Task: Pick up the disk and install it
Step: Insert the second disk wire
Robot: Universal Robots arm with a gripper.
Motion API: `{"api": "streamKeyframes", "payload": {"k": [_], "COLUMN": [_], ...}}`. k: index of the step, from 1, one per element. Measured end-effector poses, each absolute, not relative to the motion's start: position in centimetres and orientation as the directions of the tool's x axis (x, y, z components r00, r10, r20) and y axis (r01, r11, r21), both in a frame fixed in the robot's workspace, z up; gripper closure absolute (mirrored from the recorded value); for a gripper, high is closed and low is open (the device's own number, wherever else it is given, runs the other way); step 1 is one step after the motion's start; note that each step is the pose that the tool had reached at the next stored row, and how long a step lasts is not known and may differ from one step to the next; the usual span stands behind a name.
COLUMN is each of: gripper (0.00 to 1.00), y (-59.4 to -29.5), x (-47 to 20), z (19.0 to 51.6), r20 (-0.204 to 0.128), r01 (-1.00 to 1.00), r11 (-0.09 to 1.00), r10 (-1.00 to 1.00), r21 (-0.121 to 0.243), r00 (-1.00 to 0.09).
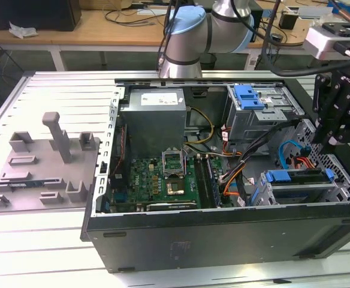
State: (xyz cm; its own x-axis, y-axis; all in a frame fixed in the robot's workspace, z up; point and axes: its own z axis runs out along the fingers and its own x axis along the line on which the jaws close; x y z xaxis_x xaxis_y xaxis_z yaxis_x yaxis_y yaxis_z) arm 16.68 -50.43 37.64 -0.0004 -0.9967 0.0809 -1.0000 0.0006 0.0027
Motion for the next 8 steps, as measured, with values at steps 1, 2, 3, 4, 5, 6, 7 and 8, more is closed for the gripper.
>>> {"api": "streamKeyframes", "payload": {"k": [1, 2, 3, 4, 5, 6, 7, 8], "gripper": [0.7, 0.7, 0.7, 0.7, 0.7, 0.7, 0.7, 0.7], "y": [-50.42, -50.4, -50.38, -50.33, -50.26, -50.21, -50.18, -50.16], "x": [16.67, 16.66, 16.64, 16.63, 16.61, 16.56, 16.53, 16.48], "z": [37.64, 37.64, 37.63, 37.64, 37.63, 37.62, 37.61, 37.6], "r20": [0.084, 0.087, 0.089, 0.091, 0.092, 0.094, 0.095, 0.097], "r01": [-1.0, -1.0, -1.0, -1.0, -1.0, -1.0, -1.0, -1.0], "r11": [0.001, 0.0, 0.0, 0.0, 0.0, 0.0, 0.0, 0.0], "r10": [-0.996, -0.996, -0.996, -0.996, -0.996, -0.996, -0.995, -0.995], "r21": [0.003, 0.003, 0.003, 0.003, 0.003, 0.003, 0.003, 0.003], "r00": [0.0, 0.0, 0.0, 0.0, 0.0, 0.0, 0.0, 0.0]}}
